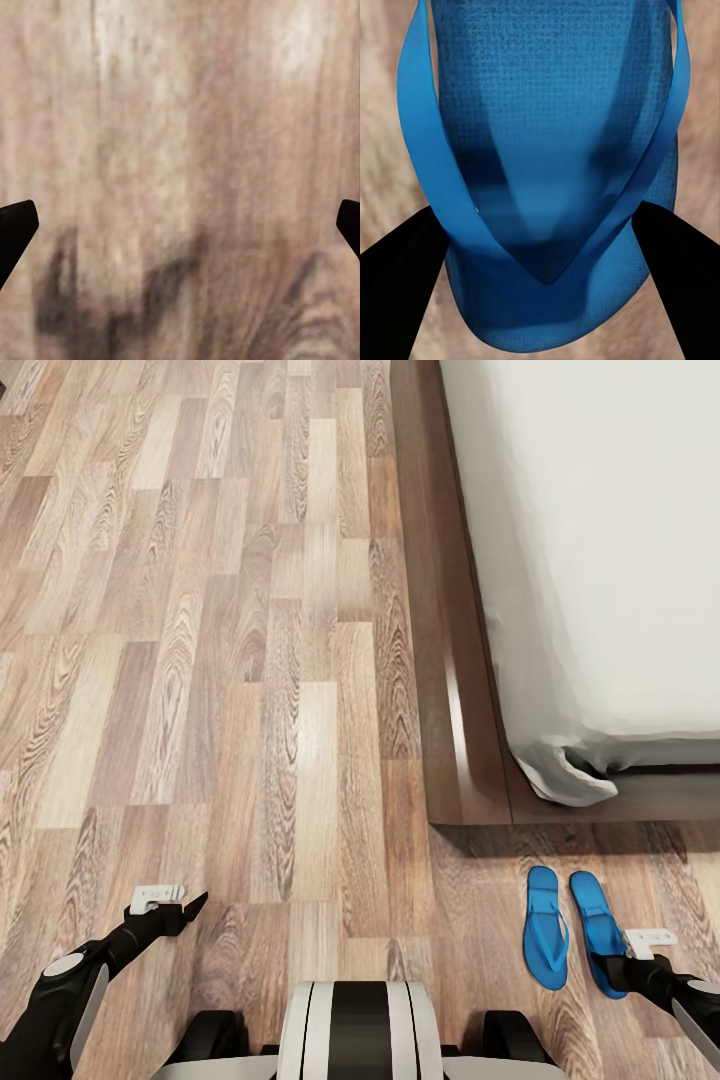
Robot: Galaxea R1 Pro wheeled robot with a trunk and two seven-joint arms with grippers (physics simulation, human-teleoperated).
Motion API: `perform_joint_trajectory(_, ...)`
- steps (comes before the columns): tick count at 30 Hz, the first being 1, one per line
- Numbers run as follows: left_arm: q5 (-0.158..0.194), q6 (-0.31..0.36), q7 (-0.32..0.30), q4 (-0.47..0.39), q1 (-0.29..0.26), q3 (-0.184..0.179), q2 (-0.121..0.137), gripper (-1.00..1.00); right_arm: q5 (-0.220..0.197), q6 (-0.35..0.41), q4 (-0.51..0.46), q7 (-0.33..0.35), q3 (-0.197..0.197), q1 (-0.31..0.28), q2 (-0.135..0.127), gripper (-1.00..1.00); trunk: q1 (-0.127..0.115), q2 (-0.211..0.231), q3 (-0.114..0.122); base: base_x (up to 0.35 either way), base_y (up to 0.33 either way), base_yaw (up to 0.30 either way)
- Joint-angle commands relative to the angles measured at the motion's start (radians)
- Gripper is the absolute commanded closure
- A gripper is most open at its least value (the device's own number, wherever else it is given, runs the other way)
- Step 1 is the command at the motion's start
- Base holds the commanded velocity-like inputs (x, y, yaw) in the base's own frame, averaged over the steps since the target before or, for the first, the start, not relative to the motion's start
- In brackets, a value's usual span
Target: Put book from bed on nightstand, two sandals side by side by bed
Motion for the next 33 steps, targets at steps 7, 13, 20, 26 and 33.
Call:
perform_joint_trajectory(7,-0.008,0.005,-0.008,-0.002,0.000,0.003,-0.001,-1.00,-0.009,0.005,-0.001,0.000,0.005,0.000,-0.001,1.00,0.001,-0.001,-0.012,0.000,0.000,0.000)
perform_joint_trajectory(13,-0.008,0.005,-0.008,-0.002,0.000,0.003,-0.001,-1.00,-0.009,0.005,-0.001,0.001,0.005,0.000,-0.001,1.00,0.001,-0.001,-0.012,0.000,0.000,0.000)
perform_joint_trajectory(20,-0.008,0.005,-0.008,-0.002,0.000,0.003,-0.001,-1.00,-0.009,0.005,-0.001,0.000,0.005,0.000,-0.001,1.00,0.002,-0.001,-0.020,0.000,0.000,0.000)
perform_joint_trajectory(26,-0.008,0.005,-0.008,-0.002,0.000,0.003,-0.001,-1.00,-0.009,0.005,-0.001,0.000,0.005,0.000,-0.001,1.00,0.003,-0.002,-0.024,0.000,0.000,0.000)
perform_joint_trajectory(33,-0.008,0.005,-0.008,-0.002,0.000,0.003,-0.001,-1.00,-0.009,0.005,-0.001,0.000,0.005,0.000,-0.001,1.00,0.003,-0.002,-0.024,0.000,0.000,0.000)
